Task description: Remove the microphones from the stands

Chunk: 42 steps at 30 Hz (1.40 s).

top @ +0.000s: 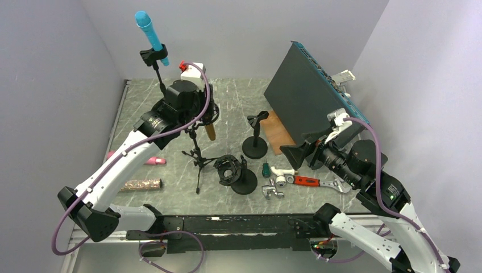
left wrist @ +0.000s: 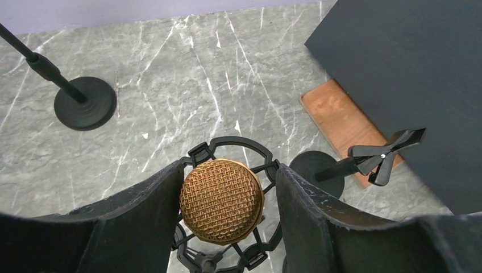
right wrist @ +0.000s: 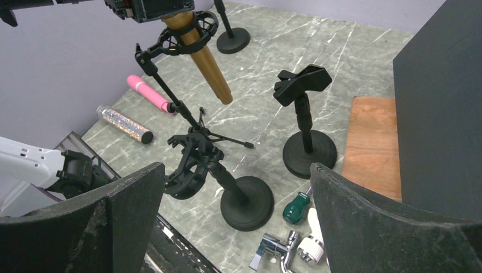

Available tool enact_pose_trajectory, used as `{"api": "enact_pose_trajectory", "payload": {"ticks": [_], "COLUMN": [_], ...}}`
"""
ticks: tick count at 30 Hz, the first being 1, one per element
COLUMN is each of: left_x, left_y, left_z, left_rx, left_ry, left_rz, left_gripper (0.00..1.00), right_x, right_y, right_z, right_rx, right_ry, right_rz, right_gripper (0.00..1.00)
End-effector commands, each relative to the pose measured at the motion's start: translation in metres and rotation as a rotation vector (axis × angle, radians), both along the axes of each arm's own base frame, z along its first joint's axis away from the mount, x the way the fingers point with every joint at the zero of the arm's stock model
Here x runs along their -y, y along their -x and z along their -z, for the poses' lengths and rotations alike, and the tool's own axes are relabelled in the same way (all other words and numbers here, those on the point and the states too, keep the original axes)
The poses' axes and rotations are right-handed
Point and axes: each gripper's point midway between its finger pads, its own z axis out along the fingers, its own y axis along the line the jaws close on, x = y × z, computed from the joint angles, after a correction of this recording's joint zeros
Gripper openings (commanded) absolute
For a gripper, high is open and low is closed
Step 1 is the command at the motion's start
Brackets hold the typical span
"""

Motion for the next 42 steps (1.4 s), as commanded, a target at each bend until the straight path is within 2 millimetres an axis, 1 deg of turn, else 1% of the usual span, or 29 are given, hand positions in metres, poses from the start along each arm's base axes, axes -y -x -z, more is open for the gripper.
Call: {"api": "enact_pose_trajectory", "payload": {"ticks": [1,6,7,8,9,10,11,12,14,17,20,21,22,24,26,28,30,33,34,36,38,40,42], "left_x": [-0.003,-0.002,-0.002,-0.002,-0.003,-0.004,-0.006,-0.006,-0.006,-0.004,-0.006,-0.009,-0.011,-0.016,-0.020,-0.023,-0.031,-0.043,-0.050,-0.072,-0.100,-0.131,-0.155], "left_y": [-0.001,0.000,0.000,0.000,0.000,0.000,-0.001,-0.001,-0.001,0.000,0.002,0.004,0.007,0.014,0.026,0.040,0.053,0.070,0.075,0.079,0.082,0.082,0.080], "left_z": [-0.003,0.002,0.001,-0.001,-0.004,-0.008,-0.014,-0.020,-0.034,-0.061,-0.091,-0.107,-0.119,-0.144,-0.169,-0.189,-0.204,-0.219,-0.222,-0.226,-0.227,-0.220,-0.210], "left_rx": [0.006,-0.003,0.001,0.006,0.011,0.018,0.029,0.041,0.064,0.098,0.144,0.173,0.197,0.249,0.305,0.352,0.394,0.458,0.478,0.505,0.526,0.530,0.509], "left_ry": [-0.054,-0.074,-0.077,-0.078,-0.081,-0.084,-0.088,-0.088,-0.088,-0.076,-0.073,-0.070,-0.073,-0.068,-0.054,-0.029,0.000,0.037,0.048,0.061,0.052,-0.012,-0.062], "left_rz": [-0.014,-0.010,-0.008,-0.006,-0.008,-0.013,-0.015,-0.016,-0.007,0.011,0.026,0.029,0.033,0.048,0.084,0.120,0.129,0.126,0.107,0.015,-0.111,-0.260,-0.374], "left_gripper": [0.65,0.66,0.64,0.56,0.45,0.37,0.33,0.32,0.31,0.30,0.22,0.19,0.14,0.09,0.06,0.00,0.00,0.00,0.00,0.00,0.00,0.00,0.00], "right_x": [0.002,0.003,0.004,0.004,0.004,0.004,0.004,0.004,0.003,0.002,0.002,0.002,0.003,0.004,0.007,0.009,0.008,0.003,0.001,-0.001,-0.003,-0.003,-0.003], "right_y": [0.000,0.001,0.001,0.001,0.001,0.001,0.001,0.001,0.001,0.000,0.001,0.001,0.001,0.001,0.000,0.000,-0.001,-0.002,-0.003,-0.003,-0.003,-0.003,-0.003], "right_z": [-0.006,-0.006,-0.006,-0.006,-0.006,-0.006,-0.006,-0.006,-0.007,-0.008,-0.009,-0.009,-0.010,-0.010,-0.010,-0.009,-0.009,-0.007,-0.006,-0.004,-0.002,-0.002,-0.001], "right_rx": [0.018,0.018,0.017,0.016,0.016,0.017,0.017,0.017,0.019,0.019,0.021,0.021,0.021,0.025,0.027,0.030,0.029,0.019,0.013,0.006,-0.002,-0.004,-0.006], "right_ry": [-0.015,-0.023,-0.020,-0.022,-0.021,-0.022,-0.022,-0.022,-0.025,-0.024,-0.026,-0.025,-0.024,-0.020,-0.010,-0.004,-0.004,-0.010,-0.011,-0.014,-0.014,-0.016,-0.012], "right_rz": [0.011,0.013,0.013,0.014,0.014,0.014,0.014,0.014,0.011,0.010,0.009,0.009,0.010,0.014,0.027,0.034,0.035,0.022,0.017,0.008,0.002,0.003,0.005], "right_gripper": [1.00,1.00,1.00,1.00,1.00,1.00,1.00,1.00,1.00,1.00,1.00,1.00,1.00,1.00,1.00,1.00,1.00,1.00,1.00,1.00,1.00,1.00,1.00]}}
